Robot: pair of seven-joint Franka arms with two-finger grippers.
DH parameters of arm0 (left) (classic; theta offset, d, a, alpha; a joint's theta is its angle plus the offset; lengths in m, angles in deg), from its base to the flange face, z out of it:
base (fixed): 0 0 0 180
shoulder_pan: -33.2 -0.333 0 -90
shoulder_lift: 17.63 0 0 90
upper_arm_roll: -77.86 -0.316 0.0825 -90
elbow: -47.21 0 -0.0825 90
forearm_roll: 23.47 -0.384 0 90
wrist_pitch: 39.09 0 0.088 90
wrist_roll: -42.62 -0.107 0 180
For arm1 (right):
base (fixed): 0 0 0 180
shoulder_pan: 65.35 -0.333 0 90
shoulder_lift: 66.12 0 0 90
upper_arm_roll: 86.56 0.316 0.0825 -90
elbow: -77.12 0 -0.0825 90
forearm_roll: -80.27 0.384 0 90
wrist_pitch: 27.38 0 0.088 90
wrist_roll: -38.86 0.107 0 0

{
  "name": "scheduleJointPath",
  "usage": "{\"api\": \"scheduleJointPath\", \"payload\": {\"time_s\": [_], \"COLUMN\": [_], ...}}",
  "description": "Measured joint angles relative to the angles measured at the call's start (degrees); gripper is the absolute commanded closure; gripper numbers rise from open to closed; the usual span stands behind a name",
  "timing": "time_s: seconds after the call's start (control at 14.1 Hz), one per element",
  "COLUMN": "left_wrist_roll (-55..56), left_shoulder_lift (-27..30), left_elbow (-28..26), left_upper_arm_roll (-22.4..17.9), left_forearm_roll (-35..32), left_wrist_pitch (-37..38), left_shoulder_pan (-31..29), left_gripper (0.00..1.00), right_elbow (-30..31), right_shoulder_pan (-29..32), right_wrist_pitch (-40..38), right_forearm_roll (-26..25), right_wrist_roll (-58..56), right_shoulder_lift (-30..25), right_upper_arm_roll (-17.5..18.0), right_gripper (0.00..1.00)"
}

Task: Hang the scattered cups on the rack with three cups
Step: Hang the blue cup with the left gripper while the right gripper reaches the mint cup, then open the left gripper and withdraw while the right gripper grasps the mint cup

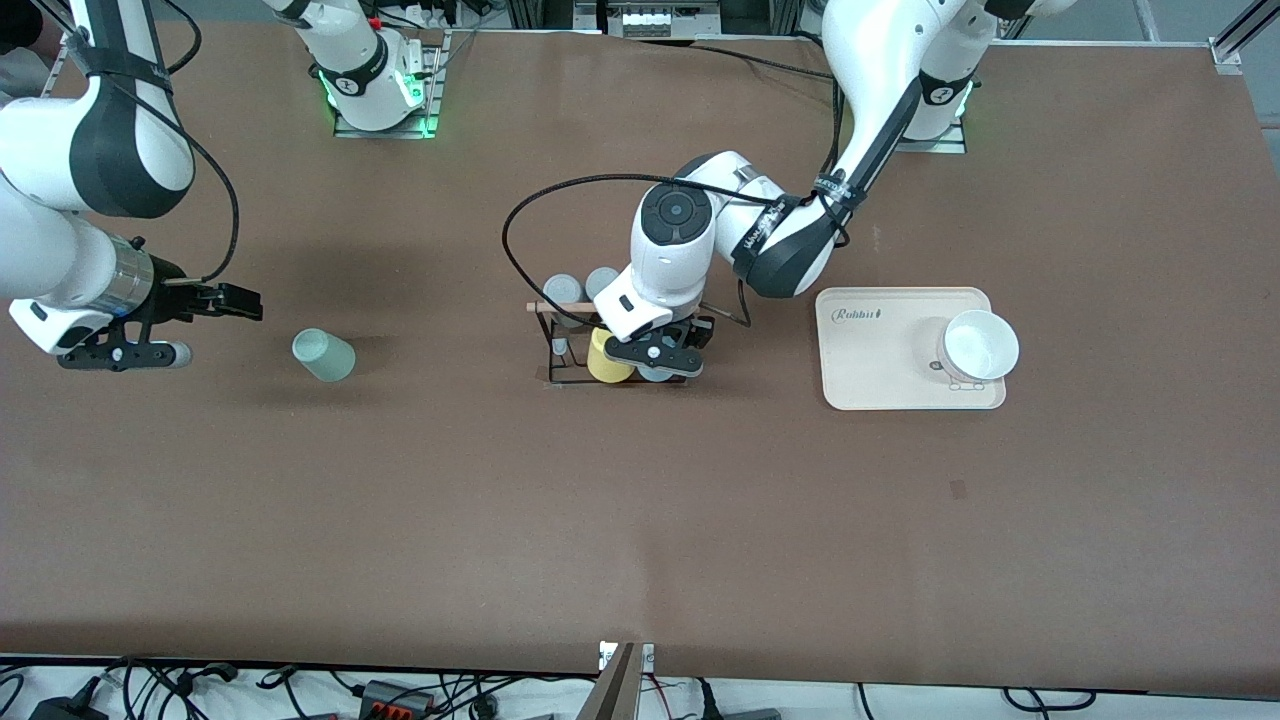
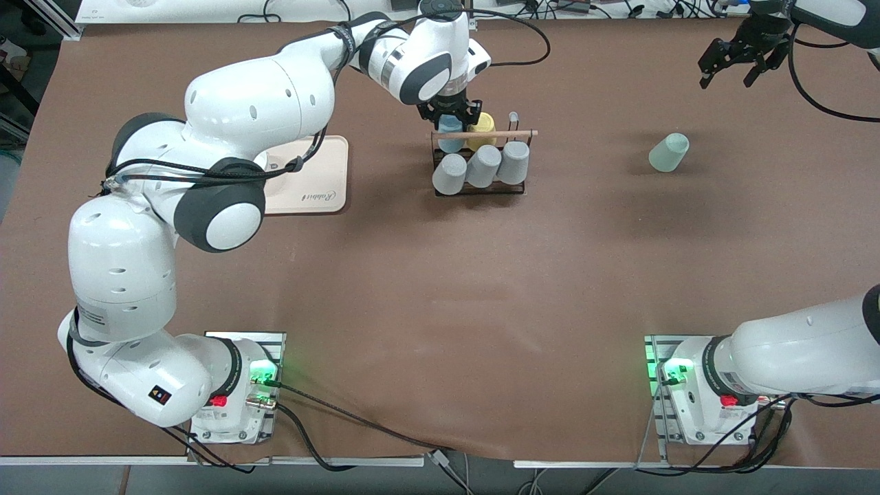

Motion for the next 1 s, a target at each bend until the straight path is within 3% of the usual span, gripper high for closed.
{"api": "scheduleJointPath", "payload": {"time_s": [0.07, 0.21, 0.78, 1.0], "left_wrist_roll": [0.0, 0.0, -0.6, -3.5], "left_shoulder_lift": [-0.1, -0.1, 0.9, 5.7], "left_elbow": [0.0, 0.1, 1.3, 2.5], "left_upper_arm_roll": [0.0, -0.1, -0.5, -0.8], "left_forearm_roll": [0.0, 0.0, -0.1, -0.1], "left_wrist_pitch": [-0.1, -0.2, 0.4, 6.8], "left_shoulder_pan": [0.0, -0.1, -0.5, -2.0], "left_gripper": [0.06, 0.0, 0.0, 0.0], "right_elbow": [0.0, 0.0, 0.0, 0.1], "right_shoulder_pan": [-0.1, -0.6, -3.8, -3.7], "right_wrist_pitch": [0.3, 1.3, 2.8, 4.1], "right_forearm_roll": [0.0, 0.0, 0.0, 0.0], "right_wrist_roll": [0.0, 0.2, 2.4, 2.5], "right_shoulder_lift": [0.5, 1.9, 6.3, 8.1], "right_upper_arm_roll": [0.0, 0.1, 0.2, -0.2], "right_gripper": [0.0, 0.0, 0.0, 0.0]}}
